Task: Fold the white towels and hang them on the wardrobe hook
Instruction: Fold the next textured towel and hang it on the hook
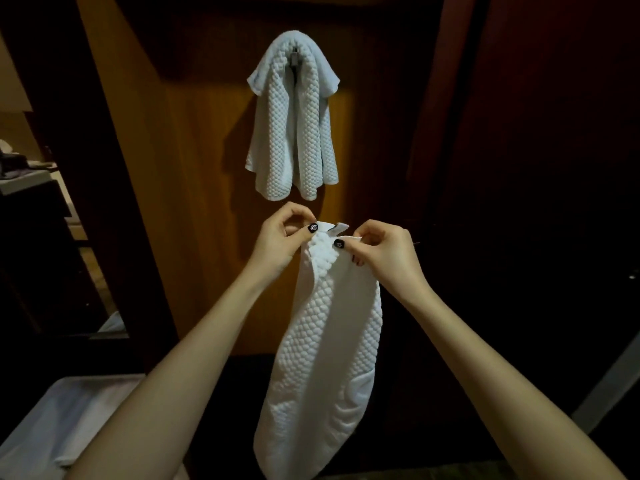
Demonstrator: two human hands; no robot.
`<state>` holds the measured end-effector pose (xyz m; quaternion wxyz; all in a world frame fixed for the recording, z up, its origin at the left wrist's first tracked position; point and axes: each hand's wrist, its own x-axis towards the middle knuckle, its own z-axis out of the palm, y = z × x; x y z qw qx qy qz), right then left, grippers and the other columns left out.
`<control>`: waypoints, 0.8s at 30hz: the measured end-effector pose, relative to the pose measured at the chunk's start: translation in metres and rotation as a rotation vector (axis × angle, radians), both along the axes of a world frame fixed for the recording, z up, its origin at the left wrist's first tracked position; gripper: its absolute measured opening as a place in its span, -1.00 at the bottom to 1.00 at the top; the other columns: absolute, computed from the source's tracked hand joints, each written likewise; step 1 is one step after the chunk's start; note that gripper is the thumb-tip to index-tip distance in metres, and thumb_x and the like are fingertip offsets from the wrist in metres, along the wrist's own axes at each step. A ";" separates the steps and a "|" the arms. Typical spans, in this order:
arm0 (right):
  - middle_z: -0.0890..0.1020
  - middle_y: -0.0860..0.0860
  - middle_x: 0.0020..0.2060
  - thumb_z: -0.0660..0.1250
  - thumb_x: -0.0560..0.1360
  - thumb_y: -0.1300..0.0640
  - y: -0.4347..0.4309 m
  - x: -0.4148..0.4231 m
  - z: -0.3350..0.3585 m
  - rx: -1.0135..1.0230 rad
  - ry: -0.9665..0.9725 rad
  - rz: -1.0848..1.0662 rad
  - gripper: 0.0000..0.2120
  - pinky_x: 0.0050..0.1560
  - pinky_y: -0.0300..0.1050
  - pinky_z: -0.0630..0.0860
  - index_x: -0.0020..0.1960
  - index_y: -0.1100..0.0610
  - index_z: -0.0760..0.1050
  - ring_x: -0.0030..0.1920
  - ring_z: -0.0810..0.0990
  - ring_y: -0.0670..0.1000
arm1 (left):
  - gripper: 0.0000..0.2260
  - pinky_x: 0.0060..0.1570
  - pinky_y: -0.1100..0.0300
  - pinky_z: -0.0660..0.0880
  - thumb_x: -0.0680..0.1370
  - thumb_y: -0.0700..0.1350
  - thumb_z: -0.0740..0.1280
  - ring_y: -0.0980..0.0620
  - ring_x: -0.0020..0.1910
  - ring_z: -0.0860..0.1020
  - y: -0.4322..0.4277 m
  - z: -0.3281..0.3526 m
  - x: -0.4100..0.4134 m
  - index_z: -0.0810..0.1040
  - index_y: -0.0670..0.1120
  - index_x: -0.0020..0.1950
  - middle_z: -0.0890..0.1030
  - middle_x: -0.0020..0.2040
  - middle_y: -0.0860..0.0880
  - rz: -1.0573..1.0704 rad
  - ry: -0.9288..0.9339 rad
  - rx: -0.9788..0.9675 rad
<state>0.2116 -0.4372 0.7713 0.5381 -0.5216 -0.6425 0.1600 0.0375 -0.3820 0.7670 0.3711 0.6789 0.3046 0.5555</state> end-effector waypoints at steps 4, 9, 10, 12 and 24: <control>0.58 -0.03 -0.52 0.51 0.42 0.10 0.000 -0.005 0.000 0.028 0.054 0.039 -0.80 -0.33 -0.31 0.44 -0.30 0.13 0.56 -0.43 0.55 -0.13 | -0.88 -0.23 0.35 0.52 0.50 -0.34 0.36 0.20 -0.27 0.59 -0.007 -0.001 -0.005 0.60 -0.14 -0.10 0.65 -0.24 0.03 -0.007 0.017 -0.061; 0.58 -0.02 -0.50 0.50 0.43 0.11 -0.001 -0.008 0.004 0.050 0.067 0.078 -0.80 -0.32 -0.21 0.48 -0.30 0.11 0.55 -0.42 0.56 -0.11 | -0.90 -0.19 0.18 0.52 0.50 -0.32 0.38 0.00 -0.22 0.60 -0.013 -0.010 -0.011 0.63 -0.15 -0.06 0.66 -0.20 -0.17 0.006 0.021 -0.118; 0.57 -0.03 -0.50 0.50 0.43 0.11 0.000 -0.007 0.006 0.052 0.056 0.070 -0.80 -0.32 -0.20 0.48 -0.31 0.11 0.55 -0.42 0.55 -0.11 | -0.90 -0.20 0.19 0.52 0.51 -0.32 0.36 -0.01 -0.23 0.60 -0.014 -0.011 -0.012 0.63 -0.15 -0.05 0.67 -0.21 -0.17 0.001 0.007 -0.131; 0.58 -0.02 -0.49 0.50 0.44 0.11 0.001 -0.007 0.011 0.055 0.009 0.044 -0.80 -0.33 -0.20 0.48 -0.30 0.14 0.56 -0.42 0.55 -0.12 | -0.89 -0.23 0.27 0.54 0.53 -0.31 0.34 0.05 -0.25 0.61 -0.017 -0.009 -0.011 0.63 -0.14 -0.05 0.68 -0.25 -0.07 -0.036 -0.032 -0.162; 0.59 0.10 -0.46 0.45 0.45 0.18 -0.007 -0.011 0.014 0.108 -0.045 -0.023 -0.81 -0.42 -0.29 0.39 -0.30 0.21 0.56 -0.45 0.50 -0.13 | -0.87 -0.13 0.26 0.57 0.56 -0.21 0.30 0.05 -0.12 0.64 -0.029 -0.002 -0.010 0.61 -0.20 0.01 0.68 -0.13 -0.09 -0.217 -0.207 -0.276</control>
